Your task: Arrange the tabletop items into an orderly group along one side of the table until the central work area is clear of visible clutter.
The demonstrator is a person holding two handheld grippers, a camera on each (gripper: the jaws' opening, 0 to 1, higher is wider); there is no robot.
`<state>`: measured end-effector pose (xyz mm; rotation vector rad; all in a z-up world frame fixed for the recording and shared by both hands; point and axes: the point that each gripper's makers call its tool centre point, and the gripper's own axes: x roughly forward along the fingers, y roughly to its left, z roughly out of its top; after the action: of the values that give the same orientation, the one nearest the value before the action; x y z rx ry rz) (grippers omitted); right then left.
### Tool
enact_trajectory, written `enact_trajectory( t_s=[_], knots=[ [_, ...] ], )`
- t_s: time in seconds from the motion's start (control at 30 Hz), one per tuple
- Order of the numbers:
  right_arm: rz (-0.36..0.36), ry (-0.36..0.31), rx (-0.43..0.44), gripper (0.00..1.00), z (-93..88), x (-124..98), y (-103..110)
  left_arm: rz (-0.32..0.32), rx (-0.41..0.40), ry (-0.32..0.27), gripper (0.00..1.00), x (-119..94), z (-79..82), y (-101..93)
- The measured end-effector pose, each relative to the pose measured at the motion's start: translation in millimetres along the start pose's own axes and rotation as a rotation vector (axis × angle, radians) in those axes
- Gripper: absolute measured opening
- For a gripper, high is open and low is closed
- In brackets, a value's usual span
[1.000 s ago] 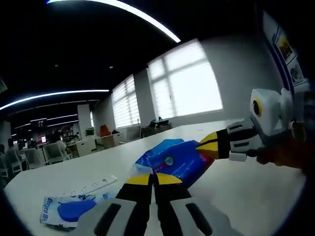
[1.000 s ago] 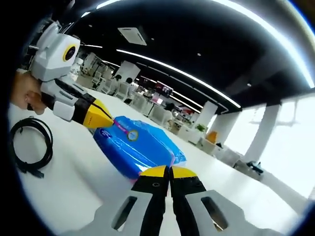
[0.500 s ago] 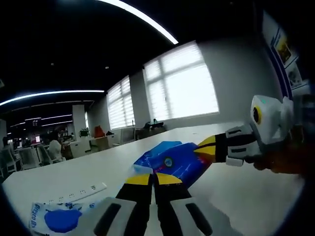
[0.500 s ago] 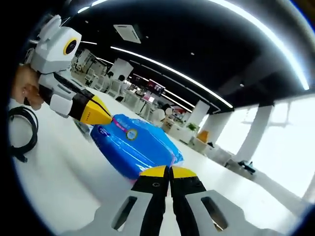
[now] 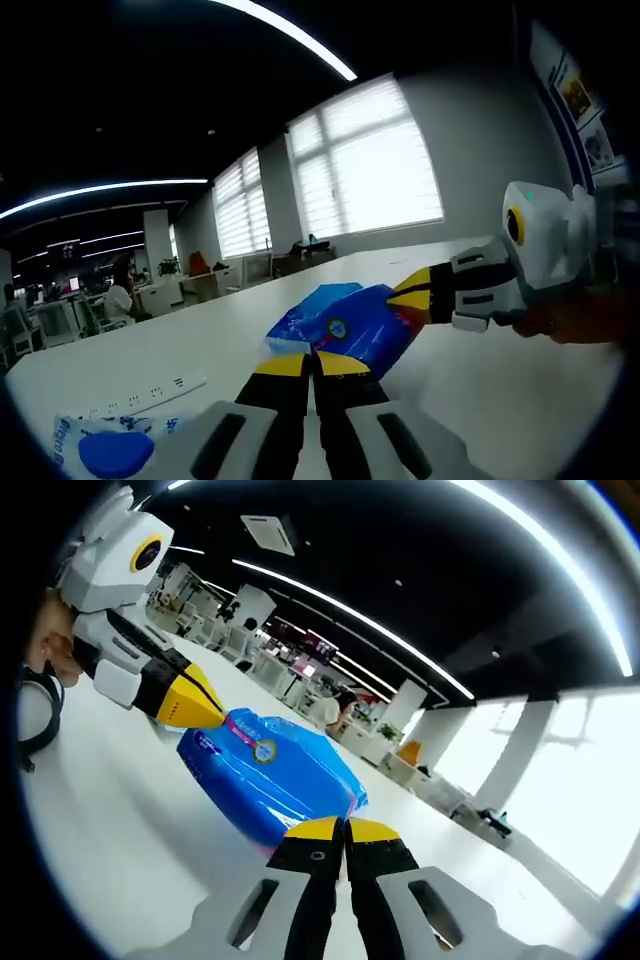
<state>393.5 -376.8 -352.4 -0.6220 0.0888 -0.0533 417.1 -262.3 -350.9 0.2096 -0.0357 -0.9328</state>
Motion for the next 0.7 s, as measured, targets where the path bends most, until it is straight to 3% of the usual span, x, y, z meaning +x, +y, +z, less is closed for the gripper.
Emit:
enact_trajectory(
  t_s=[0.5, 0.7],
  knots=[
    [0.059, 0.077, 0.051, 0.0, -32.3, 6.0, 13.1, -0.036, -0.003, 0.085, 0.0, 6.0, -31.3, -13.5],
    [0.063, 0.085, 0.056, 0.0, -34.2, 5.4, 14.6, -0.038, -0.003, 0.092, 0.0, 6.7, -31.7, -15.8]
  ],
)
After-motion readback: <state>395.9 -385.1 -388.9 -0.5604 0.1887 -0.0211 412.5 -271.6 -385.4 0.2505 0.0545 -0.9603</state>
